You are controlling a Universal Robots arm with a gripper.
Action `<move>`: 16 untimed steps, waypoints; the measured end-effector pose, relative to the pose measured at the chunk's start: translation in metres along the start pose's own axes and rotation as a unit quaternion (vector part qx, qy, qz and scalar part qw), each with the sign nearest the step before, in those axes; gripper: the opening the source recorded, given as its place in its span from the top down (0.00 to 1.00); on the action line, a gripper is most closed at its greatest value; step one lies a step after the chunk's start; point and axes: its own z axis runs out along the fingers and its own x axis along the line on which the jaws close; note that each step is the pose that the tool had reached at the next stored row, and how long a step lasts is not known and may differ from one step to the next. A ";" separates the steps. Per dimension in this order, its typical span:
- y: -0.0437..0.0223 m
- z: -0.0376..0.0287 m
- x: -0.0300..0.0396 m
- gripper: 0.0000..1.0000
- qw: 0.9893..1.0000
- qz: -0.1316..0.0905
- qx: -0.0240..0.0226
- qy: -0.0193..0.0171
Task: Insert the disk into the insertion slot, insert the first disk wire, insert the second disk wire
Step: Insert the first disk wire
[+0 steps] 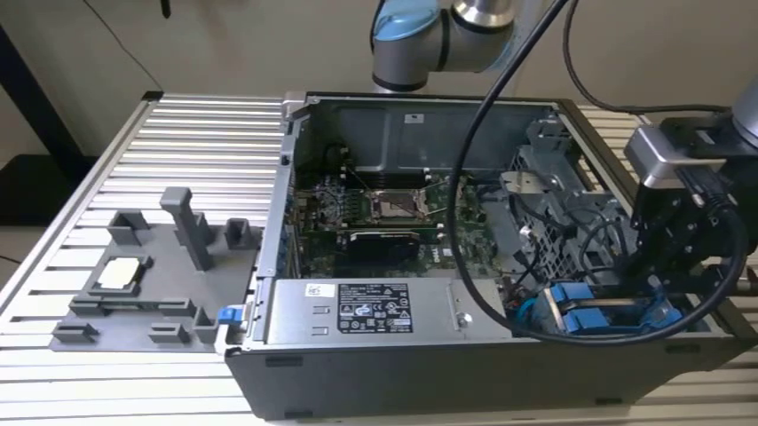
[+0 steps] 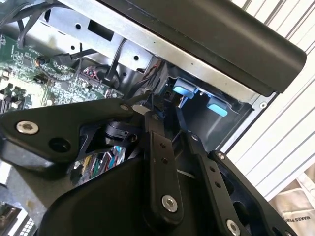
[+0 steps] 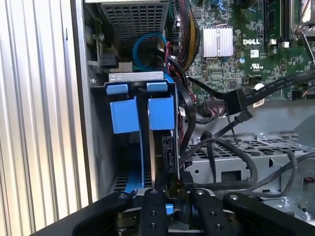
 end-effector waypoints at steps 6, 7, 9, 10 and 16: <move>-0.0003 -0.0185 -0.0010 0.73 1.000 0.000 0.000 0.000; -0.0003 -0.0210 -0.0012 0.73 1.000 0.000 0.000 0.000; -0.0004 -0.0282 -0.0016 0.73 1.000 0.000 0.000 0.000; -0.0005 -0.0321 -0.0018 0.73 1.000 0.000 0.000 0.000; -0.0008 -0.0536 -0.0030 0.73 1.000 0.000 0.000 0.000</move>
